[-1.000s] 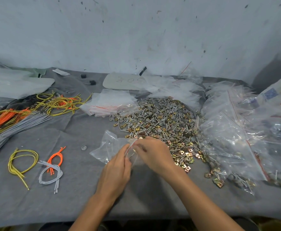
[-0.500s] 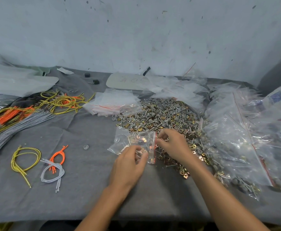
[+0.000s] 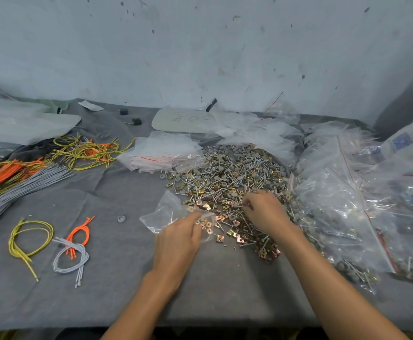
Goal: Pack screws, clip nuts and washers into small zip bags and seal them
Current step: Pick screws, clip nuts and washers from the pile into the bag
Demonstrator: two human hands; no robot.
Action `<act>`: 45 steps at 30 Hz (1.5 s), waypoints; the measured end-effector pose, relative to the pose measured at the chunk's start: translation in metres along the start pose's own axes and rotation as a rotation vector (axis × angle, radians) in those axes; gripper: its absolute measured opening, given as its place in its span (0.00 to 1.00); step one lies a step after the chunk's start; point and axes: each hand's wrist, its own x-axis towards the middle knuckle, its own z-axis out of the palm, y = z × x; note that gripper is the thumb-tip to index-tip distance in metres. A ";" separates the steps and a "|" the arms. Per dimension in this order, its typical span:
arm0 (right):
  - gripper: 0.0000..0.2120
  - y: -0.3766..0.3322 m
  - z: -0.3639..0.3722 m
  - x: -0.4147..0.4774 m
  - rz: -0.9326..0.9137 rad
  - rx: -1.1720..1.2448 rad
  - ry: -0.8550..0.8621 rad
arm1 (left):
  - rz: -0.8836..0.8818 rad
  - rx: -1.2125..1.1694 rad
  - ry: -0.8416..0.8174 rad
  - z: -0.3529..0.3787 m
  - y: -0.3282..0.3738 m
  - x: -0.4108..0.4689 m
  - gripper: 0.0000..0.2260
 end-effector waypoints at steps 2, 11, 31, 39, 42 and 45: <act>0.04 -0.001 0.002 0.000 -0.027 -0.040 0.013 | 0.011 0.052 -0.003 -0.005 -0.004 -0.006 0.15; 0.04 -0.024 -0.019 -0.033 -0.127 0.213 0.069 | -0.104 0.082 -0.032 -0.010 -0.012 -0.024 0.17; 0.11 -0.101 0.026 -0.062 -0.416 0.202 0.029 | -0.089 -0.017 0.154 -0.006 -0.019 -0.030 0.15; 0.06 -0.056 0.006 -0.045 -0.155 0.232 0.029 | -0.218 -0.124 0.207 -0.004 -0.022 -0.027 0.17; 0.07 -0.068 0.014 -0.044 -0.189 0.115 -0.059 | -0.216 -0.124 0.188 -0.004 -0.023 -0.027 0.17; 0.09 -0.076 0.020 -0.044 -0.179 0.052 -0.030 | -0.210 -0.126 0.163 -0.005 -0.022 -0.027 0.16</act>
